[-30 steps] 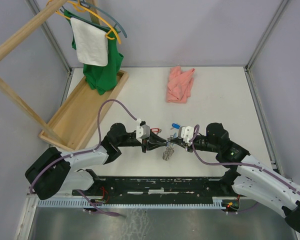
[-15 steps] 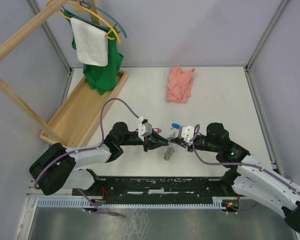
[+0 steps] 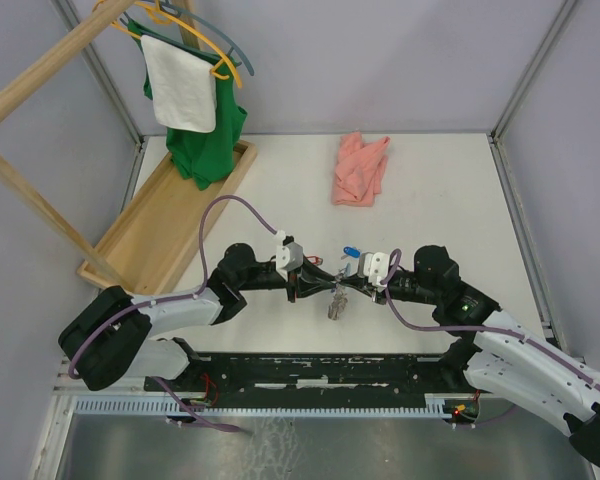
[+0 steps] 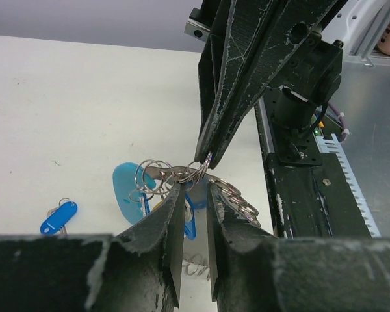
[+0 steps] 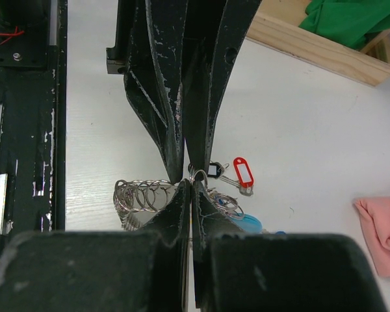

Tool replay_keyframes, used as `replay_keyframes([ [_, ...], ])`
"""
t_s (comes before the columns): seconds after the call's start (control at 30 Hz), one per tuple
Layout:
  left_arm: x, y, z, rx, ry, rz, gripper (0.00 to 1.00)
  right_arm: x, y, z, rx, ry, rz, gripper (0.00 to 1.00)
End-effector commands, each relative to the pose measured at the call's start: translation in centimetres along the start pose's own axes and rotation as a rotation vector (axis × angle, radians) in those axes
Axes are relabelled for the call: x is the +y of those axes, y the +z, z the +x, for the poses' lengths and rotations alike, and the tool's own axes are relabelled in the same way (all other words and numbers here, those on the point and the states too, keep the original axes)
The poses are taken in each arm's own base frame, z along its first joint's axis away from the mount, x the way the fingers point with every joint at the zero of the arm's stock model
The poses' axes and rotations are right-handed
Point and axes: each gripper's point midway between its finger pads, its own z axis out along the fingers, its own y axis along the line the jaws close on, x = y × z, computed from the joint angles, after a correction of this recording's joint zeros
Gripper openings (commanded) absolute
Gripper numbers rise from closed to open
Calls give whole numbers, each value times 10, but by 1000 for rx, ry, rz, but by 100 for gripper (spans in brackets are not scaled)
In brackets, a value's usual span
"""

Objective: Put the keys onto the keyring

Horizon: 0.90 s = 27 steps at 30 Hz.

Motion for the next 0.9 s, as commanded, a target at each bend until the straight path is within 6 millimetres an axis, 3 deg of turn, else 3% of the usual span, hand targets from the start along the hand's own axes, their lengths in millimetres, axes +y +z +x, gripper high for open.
replay_keyframes([
  [0.0,4,4,-28,-76,31,-6,26,-6,0,-24,-90,-35,17,1],
  [0.63,-8,10,-40,-126,25,88,23,-6,4,-20,-79,-9,5,1],
  [0.87,-11,10,-44,-131,28,103,7,-12,6,-14,-48,13,39,1],
])
